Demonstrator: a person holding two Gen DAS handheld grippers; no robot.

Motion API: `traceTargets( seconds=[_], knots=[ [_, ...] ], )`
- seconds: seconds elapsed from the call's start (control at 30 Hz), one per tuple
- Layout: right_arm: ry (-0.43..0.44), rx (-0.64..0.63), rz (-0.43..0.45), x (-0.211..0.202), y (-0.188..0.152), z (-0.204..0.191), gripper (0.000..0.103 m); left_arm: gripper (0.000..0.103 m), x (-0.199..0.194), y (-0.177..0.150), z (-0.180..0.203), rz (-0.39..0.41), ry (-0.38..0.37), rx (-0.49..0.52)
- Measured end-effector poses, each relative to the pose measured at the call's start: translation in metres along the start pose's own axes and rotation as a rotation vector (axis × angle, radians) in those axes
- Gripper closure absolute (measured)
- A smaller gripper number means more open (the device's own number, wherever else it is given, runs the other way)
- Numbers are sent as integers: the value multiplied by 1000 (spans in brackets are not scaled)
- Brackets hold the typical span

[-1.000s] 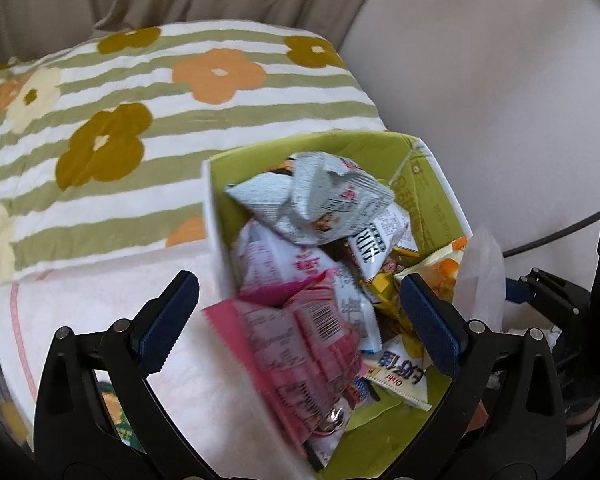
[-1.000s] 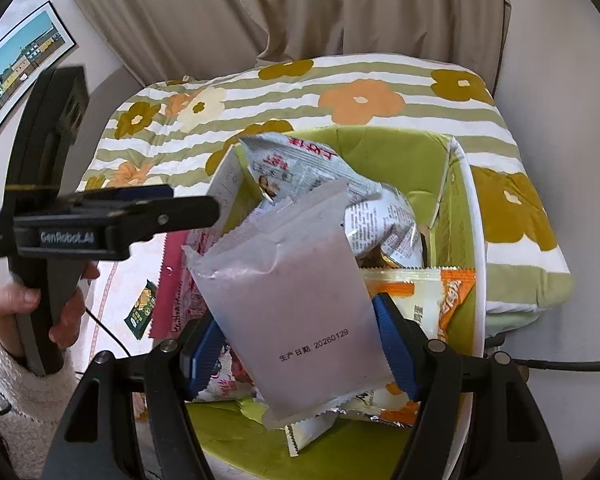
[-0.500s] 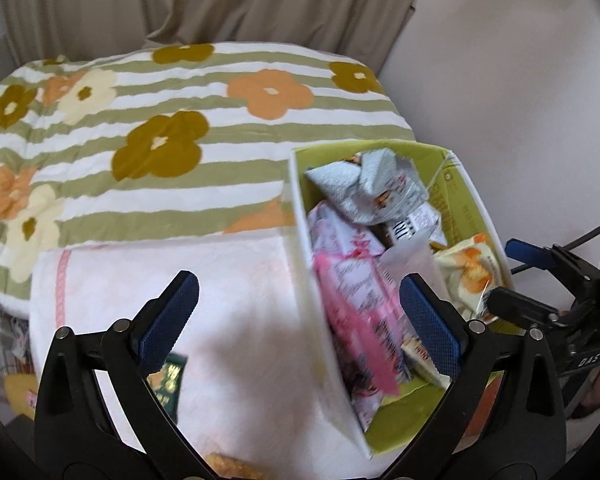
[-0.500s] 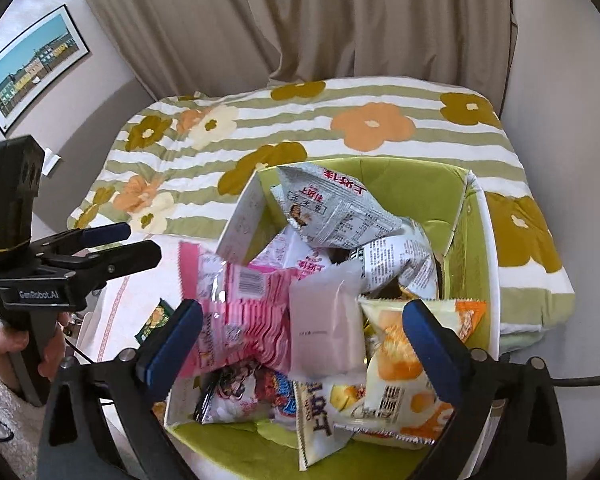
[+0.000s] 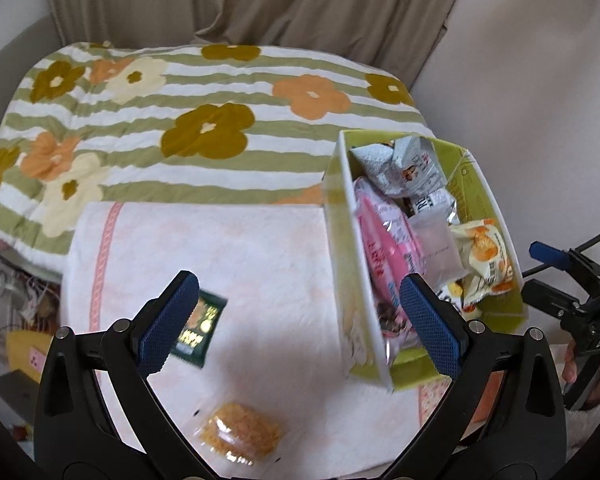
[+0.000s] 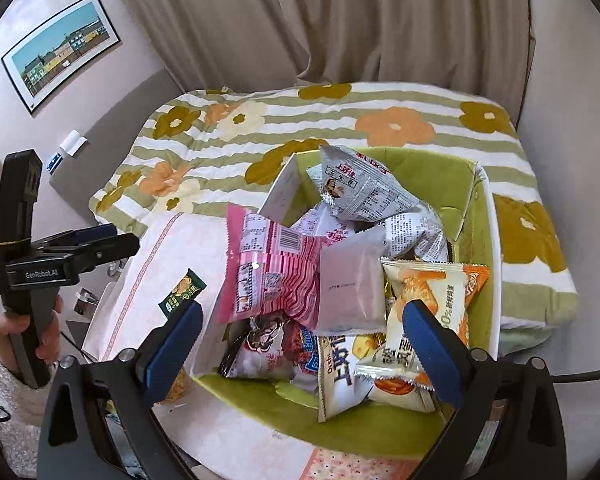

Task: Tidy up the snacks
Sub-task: 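Move both grippers back over the green packet and wrapped waffle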

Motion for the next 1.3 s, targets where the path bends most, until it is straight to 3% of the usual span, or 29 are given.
traceTargets(
  seconds=[0.23, 0.53, 0.73, 0.87, 1.07, 1.3],
  knots=[
    [-18, -33, 35, -15, -16, -40, 3, 3, -26, -14, -34, 37, 22, -5],
    [-62, -29, 53, -6, -39, -116, 3, 3, -37, -38, -80, 13, -36, 64],
    [-75, -59, 24, 30, -63, -167, 3, 3, -32, -65, -114, -39, -63, 121],
    [-78, -107, -41, 73, -92, -192, 3, 3, -27, -82, -138, -67, -72, 160],
    [-68, -203, -99, 113, -126, -215, 3, 3, -10, -102, -161, -112, -87, 203],
    [-42, -313, -167, 155, -141, -223, 3, 3, 30, -116, -170, -167, -84, 220]
  ],
)
Point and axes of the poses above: each gripper's, at about its wrist camera, not at the fingertips, and x roughly the way its jaws point, z to its right, y to its top, the point moved 10 cm from there along x, roughly the way its jaws point, and after that the axes turned 6 degrees about -z, right-handed, at the moved point
